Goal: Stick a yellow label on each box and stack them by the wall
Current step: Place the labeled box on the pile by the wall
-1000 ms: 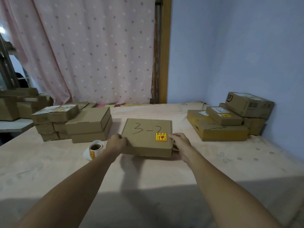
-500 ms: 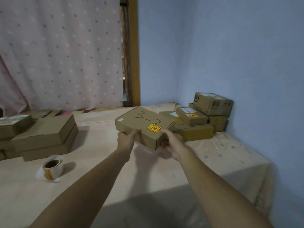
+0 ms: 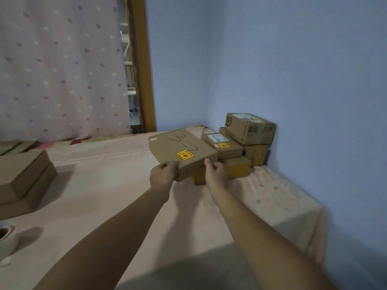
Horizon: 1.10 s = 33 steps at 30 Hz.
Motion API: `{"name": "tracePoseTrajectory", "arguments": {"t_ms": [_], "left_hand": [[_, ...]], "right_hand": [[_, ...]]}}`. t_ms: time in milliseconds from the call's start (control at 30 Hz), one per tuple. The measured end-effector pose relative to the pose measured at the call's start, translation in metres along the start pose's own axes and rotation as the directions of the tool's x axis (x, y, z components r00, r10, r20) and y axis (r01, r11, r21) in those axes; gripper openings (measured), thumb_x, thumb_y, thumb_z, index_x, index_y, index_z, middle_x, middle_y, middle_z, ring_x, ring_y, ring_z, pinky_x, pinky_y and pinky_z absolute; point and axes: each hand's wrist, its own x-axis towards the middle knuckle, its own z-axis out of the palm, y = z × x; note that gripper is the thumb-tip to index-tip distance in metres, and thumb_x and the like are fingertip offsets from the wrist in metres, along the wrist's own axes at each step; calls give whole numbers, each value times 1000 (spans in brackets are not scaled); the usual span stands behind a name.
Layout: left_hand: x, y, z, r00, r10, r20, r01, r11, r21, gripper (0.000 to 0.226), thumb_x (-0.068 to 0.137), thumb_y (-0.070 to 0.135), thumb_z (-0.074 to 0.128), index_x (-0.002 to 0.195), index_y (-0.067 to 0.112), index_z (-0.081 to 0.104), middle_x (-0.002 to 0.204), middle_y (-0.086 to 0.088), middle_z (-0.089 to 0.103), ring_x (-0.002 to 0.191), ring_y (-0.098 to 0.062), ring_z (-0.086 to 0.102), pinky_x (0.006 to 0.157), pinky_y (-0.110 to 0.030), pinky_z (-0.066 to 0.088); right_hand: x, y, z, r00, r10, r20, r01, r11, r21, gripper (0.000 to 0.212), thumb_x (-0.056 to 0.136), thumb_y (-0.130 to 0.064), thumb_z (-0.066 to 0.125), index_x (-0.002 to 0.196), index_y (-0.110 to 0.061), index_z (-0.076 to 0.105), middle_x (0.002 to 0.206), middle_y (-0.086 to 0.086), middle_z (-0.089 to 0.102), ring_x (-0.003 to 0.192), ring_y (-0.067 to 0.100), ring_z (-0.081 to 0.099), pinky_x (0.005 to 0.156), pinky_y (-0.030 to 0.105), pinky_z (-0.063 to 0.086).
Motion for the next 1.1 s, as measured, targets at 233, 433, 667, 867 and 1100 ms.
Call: {"name": "tracePoseTrajectory", "arguments": {"t_ms": [233, 433, 667, 867, 1100], "left_hand": [[38, -5, 3, 999, -24, -34, 26, 999, 47, 44, 84, 42, 68, 115, 10, 68, 98, -6, 74, 95, -25, 69, 81, -35, 54], [58, -7, 8, 1000, 23, -16, -22, 999, 37, 36, 88, 42, 63, 111, 15, 70, 100, -7, 72, 98, -18, 64, 68, -25, 44], [71, -15, 8, 997, 76, -19, -75, 997, 27, 32, 93, 39, 60, 108, 14, 71, 98, -8, 71, 96, -18, 64, 68, -25, 43], [72, -17, 11, 996, 83, -34, -83, 996, 18, 30, 93, 40, 59, 106, 16, 71, 97, -7, 71, 96, -18, 64, 68, -25, 43], [61, -12, 31, 993, 108, -40, -106, 993, 59, 27, 96, 37, 58, 112, 15, 66, 95, 1, 67, 88, -9, 60, 66, -21, 42]], "right_hand": [[60, -8, -25, 973, -222, -64, 178, 897, -405, 27, 102, -28, 54, 126, -19, 56, 142, 1, 45, 115, 20, 51, 82, 31, 42], [105, -8, -23, 956, -292, 15, 227, 708, -669, 50, 99, -38, 59, 146, -25, 46, 158, -2, 37, 140, 26, 41, 101, 41, 47], [136, -1, -18, 914, -402, 59, 271, 495, -826, 32, 95, -43, 66, 119, -21, 62, 128, 0, 60, 115, 26, 60, 76, 34, 48], [135, -8, -21, 885, -467, 1, 271, 513, -815, 33, 97, -44, 63, 120, -21, 69, 114, 7, 70, 106, 29, 66, 73, 32, 49], [134, -42, -39, 875, -449, -181, 263, 754, -602, 38, 100, -45, 56, 92, -16, 78, 76, 2, 67, 64, 12, 54, 52, 23, 37]]}}
